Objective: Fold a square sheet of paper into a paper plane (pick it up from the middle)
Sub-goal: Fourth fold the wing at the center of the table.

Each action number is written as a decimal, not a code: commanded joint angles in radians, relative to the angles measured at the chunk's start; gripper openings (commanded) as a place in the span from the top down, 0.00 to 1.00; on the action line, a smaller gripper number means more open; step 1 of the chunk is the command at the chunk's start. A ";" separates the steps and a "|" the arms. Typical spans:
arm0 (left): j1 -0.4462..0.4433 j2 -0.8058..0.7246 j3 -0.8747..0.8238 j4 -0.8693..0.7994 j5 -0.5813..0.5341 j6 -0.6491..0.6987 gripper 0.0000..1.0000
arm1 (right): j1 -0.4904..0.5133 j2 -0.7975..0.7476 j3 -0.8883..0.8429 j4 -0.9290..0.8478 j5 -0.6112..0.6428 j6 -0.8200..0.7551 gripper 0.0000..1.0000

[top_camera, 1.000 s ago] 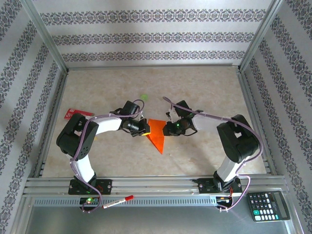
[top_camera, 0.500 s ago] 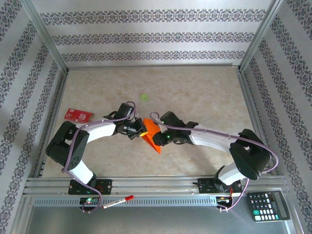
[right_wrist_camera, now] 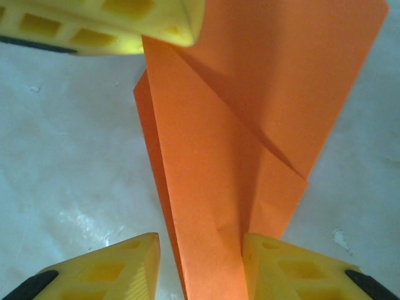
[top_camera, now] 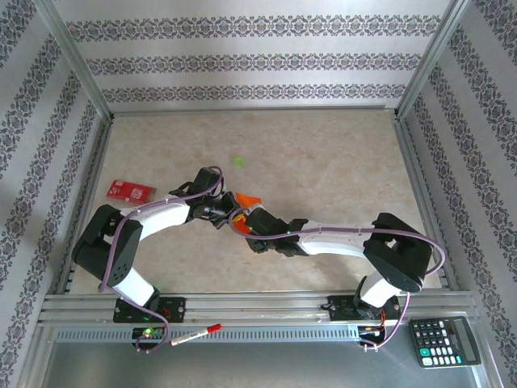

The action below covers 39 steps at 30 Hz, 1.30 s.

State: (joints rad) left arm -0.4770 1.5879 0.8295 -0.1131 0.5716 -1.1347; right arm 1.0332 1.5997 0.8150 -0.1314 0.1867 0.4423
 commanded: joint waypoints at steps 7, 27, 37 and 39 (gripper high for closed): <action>-0.010 -0.012 0.026 -0.054 0.009 -0.016 1.00 | 0.037 0.074 0.094 -0.051 0.167 0.007 0.62; -0.010 0.004 0.029 -0.056 0.025 0.005 1.00 | 0.058 0.131 0.138 -0.109 0.229 0.010 0.72; -0.010 0.008 0.028 -0.054 0.029 0.009 1.00 | 0.059 0.131 0.128 -0.109 0.241 0.023 0.79; -0.010 0.008 0.027 -0.052 0.030 0.009 1.00 | 0.059 0.131 0.124 -0.107 0.242 0.026 0.78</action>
State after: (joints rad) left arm -0.4770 1.5887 0.8364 -0.1242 0.5831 -1.1339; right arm 1.0828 1.7199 0.9340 -0.2184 0.3893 0.4465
